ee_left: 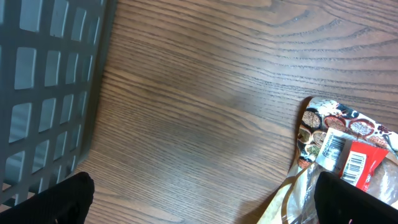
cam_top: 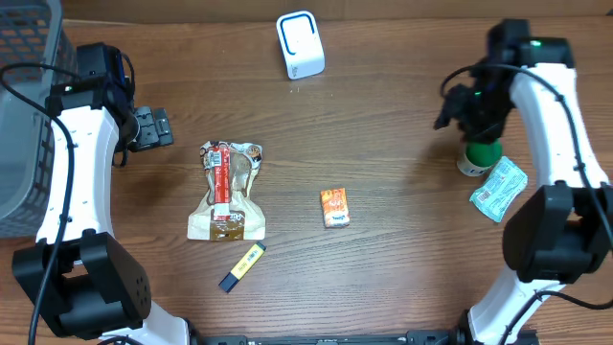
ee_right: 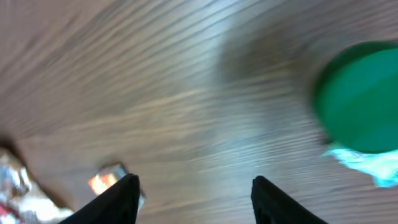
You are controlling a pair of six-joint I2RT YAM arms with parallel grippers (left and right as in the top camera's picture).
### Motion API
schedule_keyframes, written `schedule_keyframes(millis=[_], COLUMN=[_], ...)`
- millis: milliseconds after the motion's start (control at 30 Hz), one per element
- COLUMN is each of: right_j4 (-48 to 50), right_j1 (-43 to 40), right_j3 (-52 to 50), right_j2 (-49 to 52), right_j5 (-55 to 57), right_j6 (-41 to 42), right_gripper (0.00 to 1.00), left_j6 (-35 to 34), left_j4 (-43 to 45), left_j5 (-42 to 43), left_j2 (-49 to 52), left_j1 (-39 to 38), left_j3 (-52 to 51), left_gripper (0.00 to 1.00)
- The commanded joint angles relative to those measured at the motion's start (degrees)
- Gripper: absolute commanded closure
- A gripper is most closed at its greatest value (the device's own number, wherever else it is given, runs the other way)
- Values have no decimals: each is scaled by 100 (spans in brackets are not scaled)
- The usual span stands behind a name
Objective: Scan the item barcode
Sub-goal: 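Move the jar to the right table edge and release it, then move the right gripper over the orange box and grasp it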
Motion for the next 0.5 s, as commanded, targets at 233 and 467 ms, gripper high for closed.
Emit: schedule_keyframes(millis=[233, 467], right_j4=[136, 494], right_j1=[1633, 2566], right_j3=[-916, -1633], right_j2=[-68, -68], right_j5=[-291, -293], right_j6=[0, 26], right_gripper=[65, 72], left_j6=[105, 105], left_j4=[4, 4], left_j5=[9, 9], left_j2=[0, 0], left_j1=[-13, -15], left_j3=[13, 13], left_gripper=[0, 0])
